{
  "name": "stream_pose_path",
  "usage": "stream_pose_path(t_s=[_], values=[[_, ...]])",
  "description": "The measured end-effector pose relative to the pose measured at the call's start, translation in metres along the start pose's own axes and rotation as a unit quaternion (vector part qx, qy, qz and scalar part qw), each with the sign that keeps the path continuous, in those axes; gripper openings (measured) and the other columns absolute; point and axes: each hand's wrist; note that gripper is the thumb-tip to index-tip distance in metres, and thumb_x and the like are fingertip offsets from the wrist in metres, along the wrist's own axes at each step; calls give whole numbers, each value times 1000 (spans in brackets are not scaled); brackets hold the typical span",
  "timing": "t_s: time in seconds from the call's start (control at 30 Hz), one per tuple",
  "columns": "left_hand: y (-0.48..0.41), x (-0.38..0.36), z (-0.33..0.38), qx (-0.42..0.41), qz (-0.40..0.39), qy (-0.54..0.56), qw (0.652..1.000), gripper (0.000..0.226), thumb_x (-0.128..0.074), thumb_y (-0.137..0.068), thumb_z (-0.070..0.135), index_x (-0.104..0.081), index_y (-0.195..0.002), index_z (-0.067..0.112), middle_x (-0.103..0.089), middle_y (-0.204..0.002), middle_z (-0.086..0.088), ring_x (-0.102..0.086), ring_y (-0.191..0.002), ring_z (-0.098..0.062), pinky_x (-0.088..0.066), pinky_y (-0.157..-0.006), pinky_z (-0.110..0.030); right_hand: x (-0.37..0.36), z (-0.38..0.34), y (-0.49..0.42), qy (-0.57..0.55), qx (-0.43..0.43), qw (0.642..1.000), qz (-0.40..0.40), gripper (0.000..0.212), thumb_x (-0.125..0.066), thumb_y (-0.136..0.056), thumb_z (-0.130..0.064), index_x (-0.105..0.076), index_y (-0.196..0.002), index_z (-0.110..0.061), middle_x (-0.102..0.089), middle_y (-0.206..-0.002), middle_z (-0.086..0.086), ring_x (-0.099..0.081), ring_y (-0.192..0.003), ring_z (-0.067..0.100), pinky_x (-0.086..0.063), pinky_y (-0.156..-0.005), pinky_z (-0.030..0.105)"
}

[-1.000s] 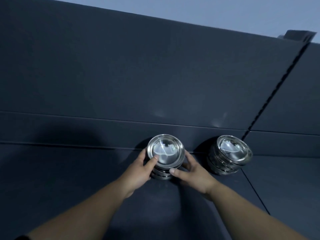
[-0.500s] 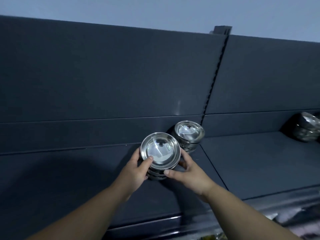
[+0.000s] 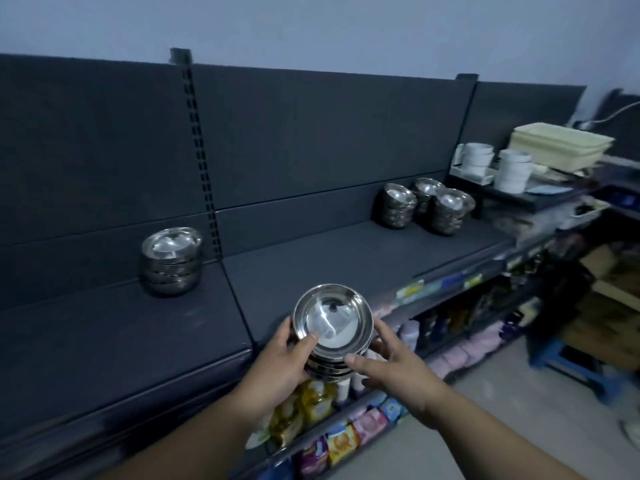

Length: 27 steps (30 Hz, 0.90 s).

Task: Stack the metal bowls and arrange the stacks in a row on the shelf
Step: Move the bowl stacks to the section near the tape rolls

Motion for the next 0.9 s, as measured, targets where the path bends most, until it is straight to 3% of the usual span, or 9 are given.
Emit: stream_pose_path(t_s=[0.17,0.27,0.4,0.47,0.53,0.6,0.67,0.77,0.9], values=[[-21,-92,4,21,-67,-3,998,45,-58,-89,49,-41,-131,49,-60,-119,21,-61,-104,0,-53,-93,-33,82,28,34,-19,-37,997,67,83,-87,-62,-42,-43,-130,-59,-61,-133,-12,-62,-118,13,-57,-86,32],[-40,-128,11,21,-97,5,995,35,-57,-94,39,-47,-125,48,-64,-107,25,-65,-92,7,-55,-76,-20,119,38,37,-18,-46,994,96,87,-86,-59,-46,-40,-132,-60,-61,-132,-17,-63,-116,13,-56,-93,41],[-83,-157,21,21,-105,-13,994,58,-61,-77,58,-43,-132,51,-67,-119,15,-68,-99,-12,-56,-90,-42,158,37,19,-31,-34,991,125,70,-85,-71,-35,-44,-121,-62,-62,-126,-19,-62,-116,11,-55,-84,32],[-113,-167,27,17,-103,-21,994,55,-60,-68,65,-47,-121,58,-70,-108,19,-68,-100,-16,-55,-88,-53,177,31,1,-36,-27,990,135,67,-84,-75,-28,-44,-116,-62,-61,-125,-17,-61,-116,10,-56,-82,28],[-145,-177,37,4,-113,-11,994,47,-60,-68,63,-51,-114,59,-72,-104,19,-68,-100,-15,-54,-88,-57,198,24,-23,-36,-19,988,146,71,-85,-67,-33,-44,-118,-62,-61,-128,-14,-62,-115,10,-57,-78,24],[-183,-186,50,-13,-121,3,993,43,-62,-72,58,-53,-114,54,-71,-106,19,-68,-104,-11,-54,-92,-51,219,15,-51,-42,-13,987,157,73,-86,-65,-35,-45,-119,-62,-61,-130,-11,-61,-117,10,-56,-77,23],[-220,-193,63,-19,-130,26,991,35,-63,-83,48,-55,-117,46,-72,-107,17,-68,-101,-4,-55,-93,-37,240,5,-80,-45,-12,986,160,74,-87,-70,-31,-46,-125,-59,-63,-129,-9,-62,-117,10,-56,-79,24],[-266,-201,86,-29,-134,21,990,35,-58,-92,40,-49,-126,41,-65,-111,20,-67,-93,5,-56,-76,-20,268,-11,-122,-36,-14,988,150,84,-87,-70,-36,-41,-137,-54,-60,-135,-11,-64,-116,12,-56,-92,39],[-321,-212,100,-17,-125,14,992,56,-58,-91,47,-35,-142,42,-56,-132,15,-58,-110,-2,-53,-86,-26,303,-23,-170,-20,-27,990,135,92,-86,-65,-44,-35,-141,-55,-53,-142,-13,-59,-122,15,-51,-99,42]])
Point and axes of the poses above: each hand's wrist, its own y-axis away from the middle knuckle, its own x-axis out of the back of the hand, z = x × y
